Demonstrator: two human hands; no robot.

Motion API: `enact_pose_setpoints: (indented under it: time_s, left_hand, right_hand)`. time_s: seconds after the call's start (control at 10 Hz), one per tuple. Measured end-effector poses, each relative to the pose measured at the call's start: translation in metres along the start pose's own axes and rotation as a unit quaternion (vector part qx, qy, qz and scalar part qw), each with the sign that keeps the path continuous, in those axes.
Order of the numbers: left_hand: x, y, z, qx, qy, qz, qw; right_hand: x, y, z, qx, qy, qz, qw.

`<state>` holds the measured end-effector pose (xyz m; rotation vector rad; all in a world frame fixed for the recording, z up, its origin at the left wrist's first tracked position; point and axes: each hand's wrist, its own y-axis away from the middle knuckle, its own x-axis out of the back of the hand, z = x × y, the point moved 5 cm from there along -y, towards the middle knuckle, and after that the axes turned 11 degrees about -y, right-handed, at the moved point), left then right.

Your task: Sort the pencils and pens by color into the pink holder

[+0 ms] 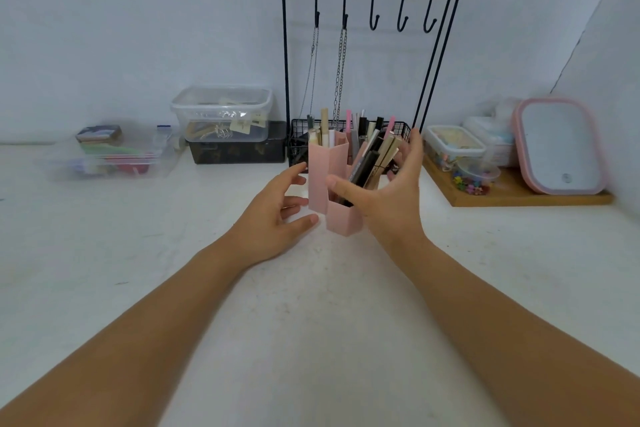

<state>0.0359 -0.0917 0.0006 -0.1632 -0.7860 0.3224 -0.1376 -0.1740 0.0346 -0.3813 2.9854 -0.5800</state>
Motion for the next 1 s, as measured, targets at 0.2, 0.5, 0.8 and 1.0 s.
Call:
enact_pose_setpoints:
  time_s: [0.2, 0.5, 0.8, 1.0]
  left_hand:
    - [0.000, 0.003, 0.005, -0.009, 0.013, -0.023, 1.000]
    - [-0.001, -0.002, -0.007, 0.021, 0.003, 0.007, 1.000]
    - [0.002, -0.004, -0.012, 0.036, 0.030, 0.014, 0.999]
    - [0.005, -0.005, -0.015, 0.037, 0.077, 0.040, 0.996]
  right_hand:
    - [-0.005, -0.011, 0.035, -0.101, -0.002, -0.119, 0.988]
    - [0.009, -0.038, 0.038, -0.097, 0.019, -0.053, 0.994]
    - [0.025, -0.051, 0.038, -0.135, 0.003, -0.076, 0.988]
    - [0.026, -0.053, 0.034, -0.142, 0.006, -0.085, 0.986]
